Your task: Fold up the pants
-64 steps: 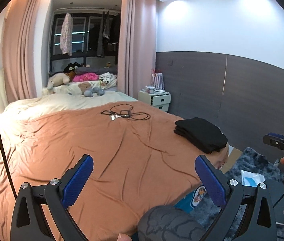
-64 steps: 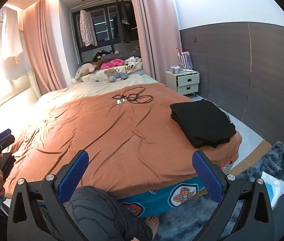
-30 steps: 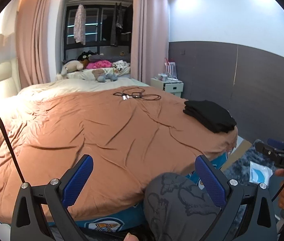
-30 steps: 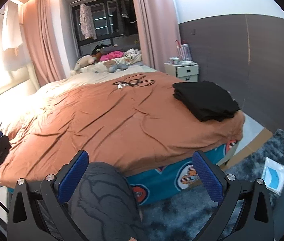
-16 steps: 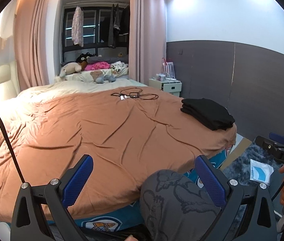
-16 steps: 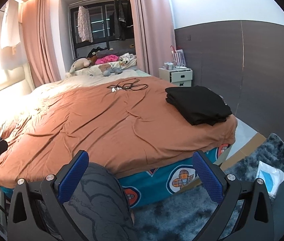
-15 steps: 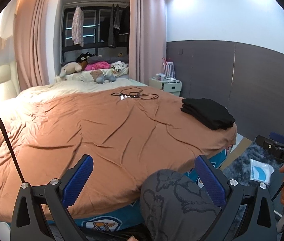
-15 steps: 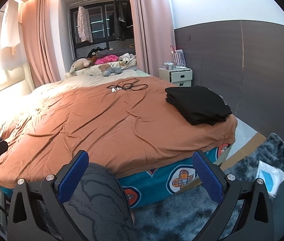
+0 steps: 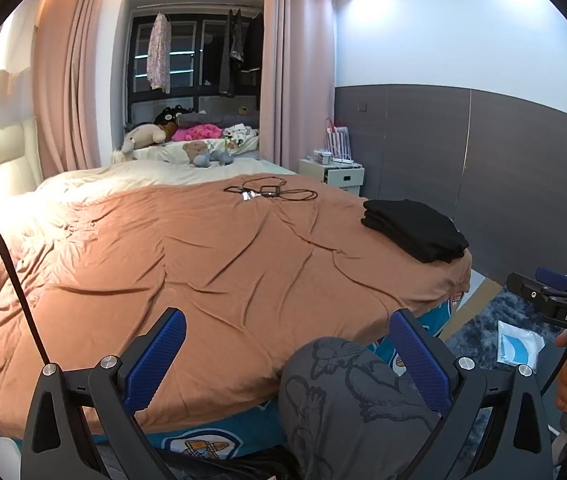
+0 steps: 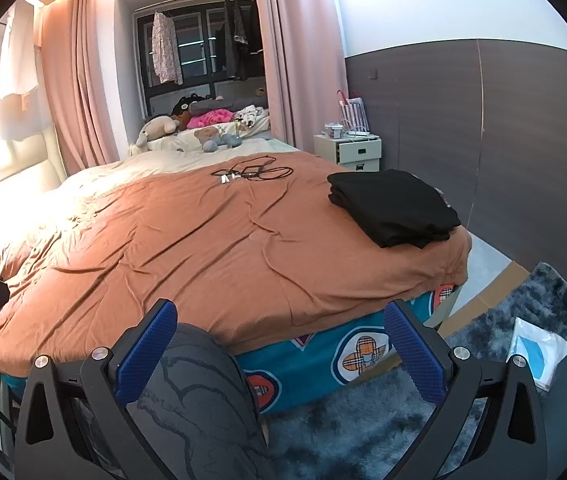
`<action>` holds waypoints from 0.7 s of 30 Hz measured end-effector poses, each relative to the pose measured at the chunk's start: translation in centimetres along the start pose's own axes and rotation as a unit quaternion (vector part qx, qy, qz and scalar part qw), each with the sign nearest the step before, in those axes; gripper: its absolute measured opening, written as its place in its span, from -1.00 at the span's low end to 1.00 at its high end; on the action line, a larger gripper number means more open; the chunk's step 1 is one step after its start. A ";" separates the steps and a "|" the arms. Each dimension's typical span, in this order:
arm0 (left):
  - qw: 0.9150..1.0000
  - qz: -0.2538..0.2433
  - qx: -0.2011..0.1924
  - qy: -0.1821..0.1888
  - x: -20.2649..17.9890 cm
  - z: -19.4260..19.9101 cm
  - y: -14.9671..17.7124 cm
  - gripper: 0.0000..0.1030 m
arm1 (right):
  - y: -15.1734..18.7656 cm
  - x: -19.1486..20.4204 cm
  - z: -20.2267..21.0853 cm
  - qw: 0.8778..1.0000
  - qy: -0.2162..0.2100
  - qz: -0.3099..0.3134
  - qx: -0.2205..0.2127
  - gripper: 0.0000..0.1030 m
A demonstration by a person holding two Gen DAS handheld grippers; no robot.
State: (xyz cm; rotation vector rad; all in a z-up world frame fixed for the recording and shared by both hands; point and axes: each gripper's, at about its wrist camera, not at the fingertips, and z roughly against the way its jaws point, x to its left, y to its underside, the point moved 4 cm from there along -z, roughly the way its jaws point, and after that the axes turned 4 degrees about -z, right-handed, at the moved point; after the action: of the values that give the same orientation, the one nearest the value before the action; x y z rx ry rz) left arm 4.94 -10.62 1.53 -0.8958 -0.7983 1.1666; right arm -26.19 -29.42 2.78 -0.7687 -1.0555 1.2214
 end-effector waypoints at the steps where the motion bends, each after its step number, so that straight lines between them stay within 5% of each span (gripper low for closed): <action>1: 1.000 0.000 0.000 0.000 0.0 0.1 0.0 0.99 | 0.0 0.0 0.1 1.000 0.000 0.000 0.000 1.00; 21: 1.000 0.001 -0.002 0.000 -0.1 0.3 0.0 0.99 | -0.3 -0.8 -0.3 1.000 -0.005 0.004 0.001 1.00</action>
State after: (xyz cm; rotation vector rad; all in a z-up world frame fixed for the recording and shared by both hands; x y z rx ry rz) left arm 4.67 -10.71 1.68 -0.8999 -0.8003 1.1670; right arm -25.77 -30.28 2.74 -0.7677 -1.0599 1.2337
